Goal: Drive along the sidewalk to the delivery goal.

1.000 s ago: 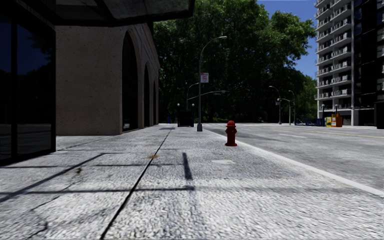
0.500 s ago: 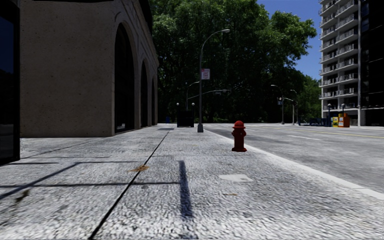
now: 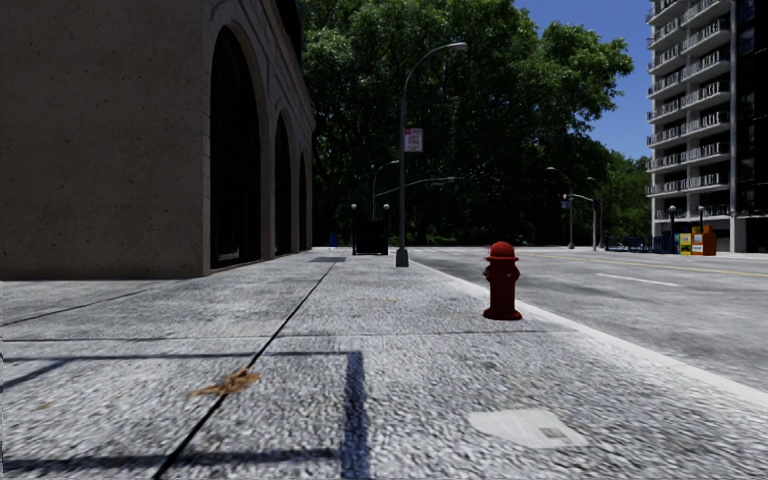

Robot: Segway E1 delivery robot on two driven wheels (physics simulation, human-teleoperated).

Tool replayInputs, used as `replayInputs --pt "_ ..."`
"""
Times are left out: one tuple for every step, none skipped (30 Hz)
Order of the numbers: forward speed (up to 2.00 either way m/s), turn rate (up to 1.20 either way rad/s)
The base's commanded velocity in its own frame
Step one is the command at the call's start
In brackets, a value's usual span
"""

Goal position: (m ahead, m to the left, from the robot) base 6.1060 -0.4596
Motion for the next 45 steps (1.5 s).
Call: replayInputs --pt "2.00 0.00" --pt "2.00 0.00" --pt "2.00 0.00" --pt "2.00 0.00" --pt "2.00 0.00" --pt "2.00 0.00" --pt "2.00 0.00" --pt "2.00 0.00" --pt "2.00 0.00" --pt "2.00 0.00" --pt "2.00 0.00" --pt "2.00 0.00" --pt "2.00 0.00" --pt "2.00 0.00" --pt "2.00 0.00" --pt "2.00 0.00" --pt "2.00 0.00" --pt "2.00 0.00" --pt "2.00 0.00" --pt "2.00 0.00" --pt "2.00 0.00" --pt "2.00 0.00" --pt "2.00 0.00" --pt "2.00 0.00" --pt "2.00 0.00" --pt "2.00 0.00" --pt "2.00 0.00" --pt "2.00 0.00" --pt "2.00 0.00" --pt "2.00 0.00" --pt "2.00 0.00" --pt "2.00 0.00" --pt "2.00 0.00" --pt "2.00 0.00" --pt "2.00 0.00" --pt "2.00 0.00" --pt "2.00 0.00" --pt "2.00 0.00" --pt "2.00 0.00" --pt "2.00 0.00" --pt "2.00 0.00" --pt "2.00 0.00" --pt "2.00 0.00" --pt "2.00 0.00" --pt "2.00 0.00"
